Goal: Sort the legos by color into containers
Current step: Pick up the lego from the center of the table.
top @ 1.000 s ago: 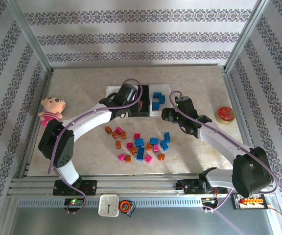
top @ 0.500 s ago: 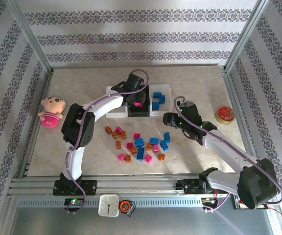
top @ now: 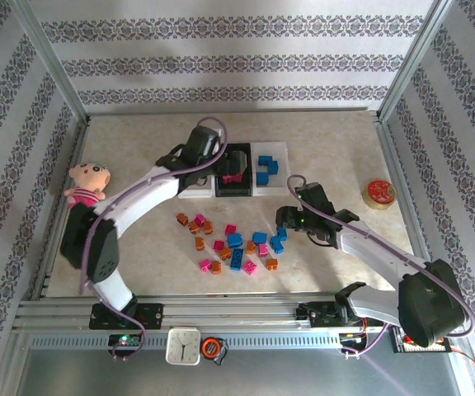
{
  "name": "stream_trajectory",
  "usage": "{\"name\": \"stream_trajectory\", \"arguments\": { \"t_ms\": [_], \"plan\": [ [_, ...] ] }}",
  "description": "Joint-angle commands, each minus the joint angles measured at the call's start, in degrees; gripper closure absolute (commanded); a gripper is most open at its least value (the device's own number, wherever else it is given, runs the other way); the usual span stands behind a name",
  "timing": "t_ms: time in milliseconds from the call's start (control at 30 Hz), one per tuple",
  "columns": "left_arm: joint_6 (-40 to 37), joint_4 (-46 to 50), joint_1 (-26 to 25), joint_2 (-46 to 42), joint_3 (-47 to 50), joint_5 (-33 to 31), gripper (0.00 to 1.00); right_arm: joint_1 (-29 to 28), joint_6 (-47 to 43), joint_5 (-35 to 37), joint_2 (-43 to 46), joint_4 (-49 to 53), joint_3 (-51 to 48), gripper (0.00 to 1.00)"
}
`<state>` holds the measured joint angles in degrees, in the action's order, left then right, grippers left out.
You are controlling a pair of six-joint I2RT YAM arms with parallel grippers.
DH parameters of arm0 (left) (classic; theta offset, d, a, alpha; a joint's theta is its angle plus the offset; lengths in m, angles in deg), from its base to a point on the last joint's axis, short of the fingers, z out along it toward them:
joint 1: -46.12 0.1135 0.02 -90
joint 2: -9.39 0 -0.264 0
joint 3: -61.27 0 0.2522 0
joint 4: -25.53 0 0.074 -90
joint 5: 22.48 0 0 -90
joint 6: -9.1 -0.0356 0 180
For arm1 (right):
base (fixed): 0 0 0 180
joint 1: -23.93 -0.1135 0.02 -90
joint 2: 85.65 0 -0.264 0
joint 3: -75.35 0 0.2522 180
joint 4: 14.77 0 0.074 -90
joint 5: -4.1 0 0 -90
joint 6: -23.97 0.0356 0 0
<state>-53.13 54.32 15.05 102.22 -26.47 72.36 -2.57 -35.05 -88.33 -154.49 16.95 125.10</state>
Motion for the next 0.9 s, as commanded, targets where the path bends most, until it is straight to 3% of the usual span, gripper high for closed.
{"name": "stream_trajectory", "arguments": {
  "t_ms": [0,333,600,767,867],
  "plan": [
    [3.26,-5.82,-1.59,-6.62,9.78,1.77,0.00,-1.08,1.04,-0.36,-2.89,-1.09,-0.10,0.36],
    [8.22,-5.98,-2.60,-28.07,33.33,-1.67,0.00,-3.71,1.81,0.86,-13.07,-2.98,2.84,0.54],
    [8.96,-1.92,-2.55,-37.63,38.61,-3.65,0.00,-3.66,0.57,1.18,-10.49,-2.18,4.18,0.80],
    [8.36,0.43,-2.59,-39.71,39.72,-2.46,0.00,-1.71,-3.03,-0.44,-5.29,1.12,10.30,0.88],
    [8.71,0.52,-2.60,-40.64,41.11,-1.46,0.00,-0.05,-5.00,-0.29,-7.33,1.55,16.42,0.89]
  ]
}}
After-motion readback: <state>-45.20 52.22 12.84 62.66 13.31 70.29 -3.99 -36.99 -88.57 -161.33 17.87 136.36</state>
